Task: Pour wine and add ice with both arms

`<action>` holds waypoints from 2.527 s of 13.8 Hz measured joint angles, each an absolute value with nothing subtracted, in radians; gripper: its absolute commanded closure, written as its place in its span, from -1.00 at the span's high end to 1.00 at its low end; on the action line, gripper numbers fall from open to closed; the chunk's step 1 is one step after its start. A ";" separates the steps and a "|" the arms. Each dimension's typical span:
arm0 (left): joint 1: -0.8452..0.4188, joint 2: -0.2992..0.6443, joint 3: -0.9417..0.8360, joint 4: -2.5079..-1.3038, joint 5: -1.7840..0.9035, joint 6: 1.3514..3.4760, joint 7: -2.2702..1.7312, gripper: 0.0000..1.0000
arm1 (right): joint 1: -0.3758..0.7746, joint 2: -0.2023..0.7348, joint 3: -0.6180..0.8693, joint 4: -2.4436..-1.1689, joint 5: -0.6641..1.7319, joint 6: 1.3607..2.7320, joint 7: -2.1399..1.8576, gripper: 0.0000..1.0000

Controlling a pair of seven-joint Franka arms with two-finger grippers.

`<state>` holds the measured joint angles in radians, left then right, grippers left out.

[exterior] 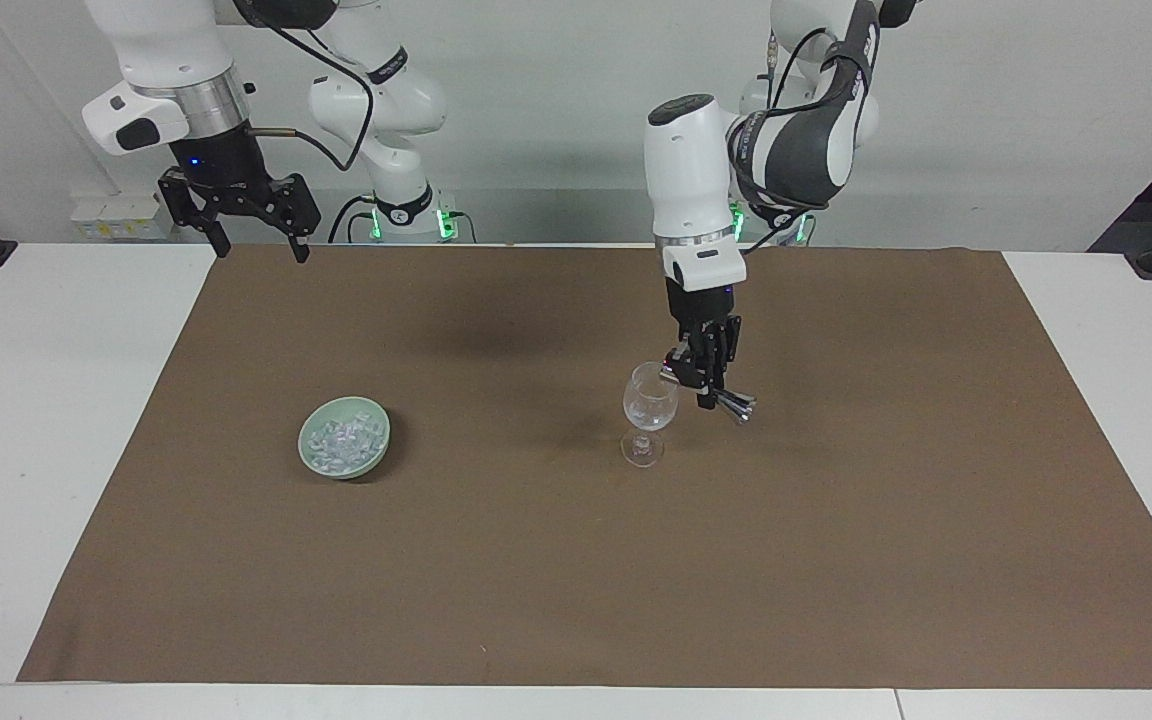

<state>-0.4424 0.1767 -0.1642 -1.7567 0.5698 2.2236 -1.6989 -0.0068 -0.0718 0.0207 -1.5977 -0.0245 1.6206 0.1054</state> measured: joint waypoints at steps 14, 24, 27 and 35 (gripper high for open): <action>-0.465 0.177 -0.164 -1.723 0.579 2.179 -1.701 -1.00 | -0.007 -0.072 0.021 -1.598 -0.025 1.621 0.105 1.00; -0.373 0.187 -0.140 -1.718 0.206 2.196 -1.675 -1.00 | -0.007 -0.072 0.020 -1.598 -0.025 1.621 0.105 1.00; -0.311 0.187 -0.138 -1.716 0.005 2.194 -1.644 -1.00 | -0.007 -0.072 0.017 -1.598 -0.025 1.621 0.105 1.00; -0.083 0.189 -0.136 -1.734 -0.572 2.107 -1.559 -1.00 | -0.017 -0.072 0.016 -1.599 -0.025 1.627 0.105 1.00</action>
